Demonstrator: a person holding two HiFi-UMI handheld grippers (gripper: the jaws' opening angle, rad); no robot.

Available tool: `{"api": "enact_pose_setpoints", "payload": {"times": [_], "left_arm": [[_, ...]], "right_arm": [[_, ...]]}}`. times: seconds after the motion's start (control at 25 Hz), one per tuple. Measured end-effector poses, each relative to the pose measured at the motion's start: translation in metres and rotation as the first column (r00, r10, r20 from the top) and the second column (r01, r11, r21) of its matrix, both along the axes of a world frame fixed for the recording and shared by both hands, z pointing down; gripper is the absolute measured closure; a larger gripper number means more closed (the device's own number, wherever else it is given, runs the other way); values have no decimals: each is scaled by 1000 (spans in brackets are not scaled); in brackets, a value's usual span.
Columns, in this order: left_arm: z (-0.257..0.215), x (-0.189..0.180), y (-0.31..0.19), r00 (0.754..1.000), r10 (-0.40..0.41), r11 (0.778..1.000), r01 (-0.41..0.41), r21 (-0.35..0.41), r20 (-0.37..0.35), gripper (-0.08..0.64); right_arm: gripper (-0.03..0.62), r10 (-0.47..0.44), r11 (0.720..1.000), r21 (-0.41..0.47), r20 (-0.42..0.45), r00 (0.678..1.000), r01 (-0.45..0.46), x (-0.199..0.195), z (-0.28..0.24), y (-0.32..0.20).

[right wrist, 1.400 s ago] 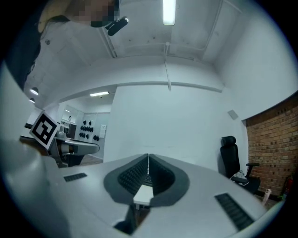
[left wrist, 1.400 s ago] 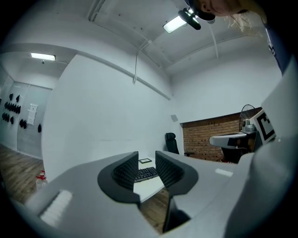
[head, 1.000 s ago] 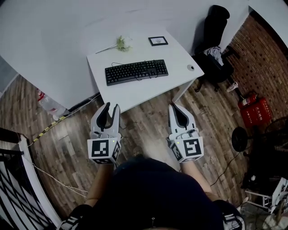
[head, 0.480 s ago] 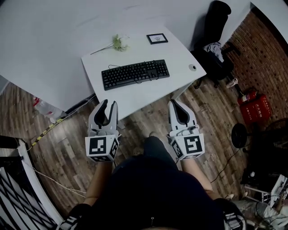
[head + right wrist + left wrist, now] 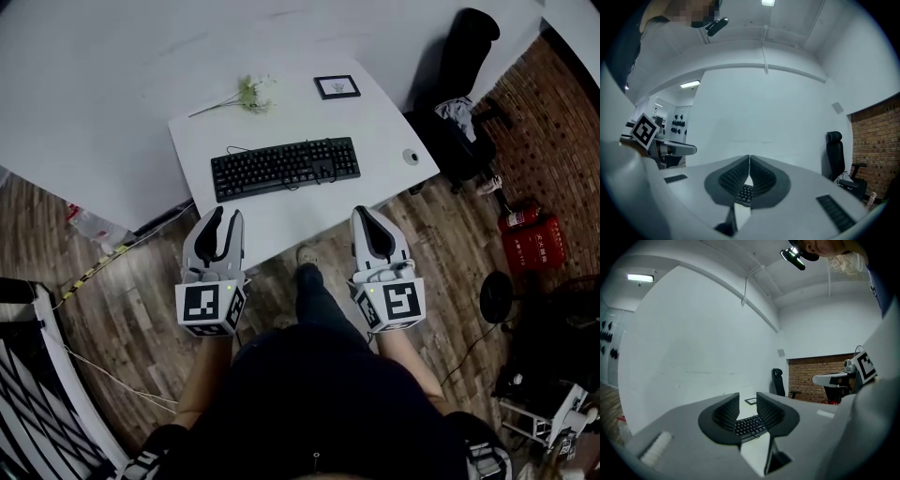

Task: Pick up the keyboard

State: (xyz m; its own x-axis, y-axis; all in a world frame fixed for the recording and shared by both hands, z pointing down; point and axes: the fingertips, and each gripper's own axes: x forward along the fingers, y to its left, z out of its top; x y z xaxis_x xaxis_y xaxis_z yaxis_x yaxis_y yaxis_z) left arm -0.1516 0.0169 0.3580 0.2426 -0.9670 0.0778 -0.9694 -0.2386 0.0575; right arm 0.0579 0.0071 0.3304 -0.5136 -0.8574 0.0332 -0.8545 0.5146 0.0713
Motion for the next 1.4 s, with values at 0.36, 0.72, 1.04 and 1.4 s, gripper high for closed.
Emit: {"api": "enact_pose_setpoints", "payload": {"times": [0.36, 0.72, 1.04, 1.4], "left_arm": [[6, -12, -72, 996, -85, 996, 85, -24, -3, 437], [16, -22, -138, 983, -176, 977, 180, -113, 47, 436], [38, -31, -171, 969, -240, 954, 247, -171, 65, 428], [83, -53, -186, 965, -241, 925, 260, -279, 99, 411]], "right_arm": [[580, -64, 998, -15, -7, 998, 64, 3, 3, -92], [580, -159, 985, -61, -4, 987, 159, 8, 24, -184], [580, -214, 969, -131, -18, 977, 210, 11, 62, -237], [578, -220, 959, -194, -46, 974, 207, 3, 95, -259]]}}
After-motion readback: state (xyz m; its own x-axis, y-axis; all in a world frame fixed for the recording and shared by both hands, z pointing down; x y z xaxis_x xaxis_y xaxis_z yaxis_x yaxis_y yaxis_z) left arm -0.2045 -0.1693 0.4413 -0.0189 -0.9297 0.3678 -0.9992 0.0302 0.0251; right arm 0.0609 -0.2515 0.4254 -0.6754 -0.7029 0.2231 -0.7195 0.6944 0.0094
